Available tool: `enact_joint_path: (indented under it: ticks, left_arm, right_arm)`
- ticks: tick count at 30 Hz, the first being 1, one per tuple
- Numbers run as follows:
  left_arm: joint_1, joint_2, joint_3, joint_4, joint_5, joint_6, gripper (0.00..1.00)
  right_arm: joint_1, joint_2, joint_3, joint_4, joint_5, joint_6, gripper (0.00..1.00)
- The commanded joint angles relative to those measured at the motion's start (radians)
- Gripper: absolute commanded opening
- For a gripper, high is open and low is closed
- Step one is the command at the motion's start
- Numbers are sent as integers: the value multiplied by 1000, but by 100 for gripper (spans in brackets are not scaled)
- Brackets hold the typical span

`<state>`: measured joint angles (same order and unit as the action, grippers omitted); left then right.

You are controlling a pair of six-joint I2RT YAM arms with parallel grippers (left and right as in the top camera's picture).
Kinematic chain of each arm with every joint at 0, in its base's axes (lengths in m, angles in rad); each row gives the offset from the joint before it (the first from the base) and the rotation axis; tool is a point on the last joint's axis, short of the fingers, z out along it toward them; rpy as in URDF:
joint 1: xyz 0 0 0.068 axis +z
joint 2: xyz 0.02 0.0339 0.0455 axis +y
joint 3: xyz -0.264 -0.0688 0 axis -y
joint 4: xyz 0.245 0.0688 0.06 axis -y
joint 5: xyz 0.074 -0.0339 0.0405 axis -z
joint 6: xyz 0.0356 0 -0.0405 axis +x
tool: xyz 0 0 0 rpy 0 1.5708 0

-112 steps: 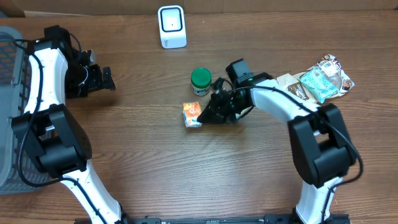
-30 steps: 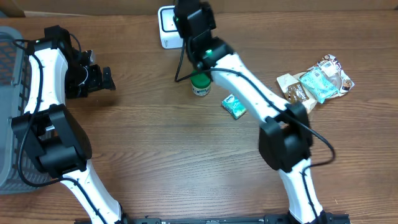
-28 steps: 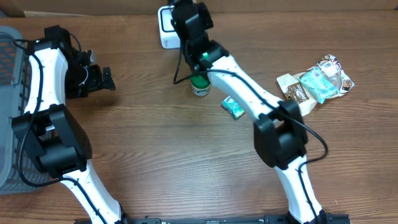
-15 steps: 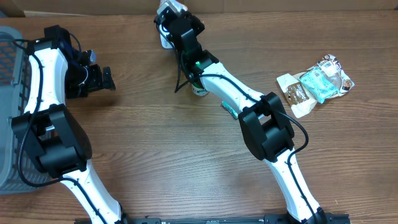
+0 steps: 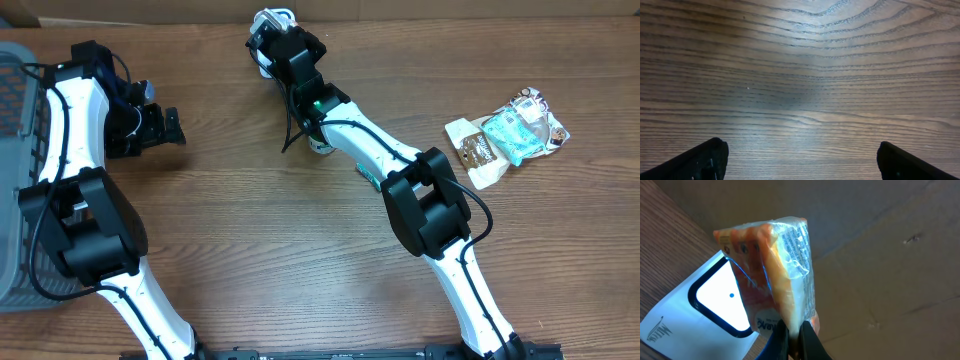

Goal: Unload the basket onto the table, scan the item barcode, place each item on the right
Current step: 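Hold the orange packet under the white scanner with the right gripper, then carry the orange packet to the right side of the table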

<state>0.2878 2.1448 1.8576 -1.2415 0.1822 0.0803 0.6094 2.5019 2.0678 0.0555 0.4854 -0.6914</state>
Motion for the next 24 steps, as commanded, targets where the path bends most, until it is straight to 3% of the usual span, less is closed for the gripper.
enact_joint_path:
  ticks: [1, 15, 24]
  left_arm:
    - [-1, -13, 10, 0, 0, 2, 100]
    - [-1, -13, 10, 0, 0, 2, 99]
    - [-1, -13, 10, 0, 0, 2, 100]
  right_arm:
    - [5, 29, 11, 2, -9, 10, 4]
    - [3, 59, 7, 50, 12, 0, 4]
    - [11, 32, 7, 142, 55, -151, 4]
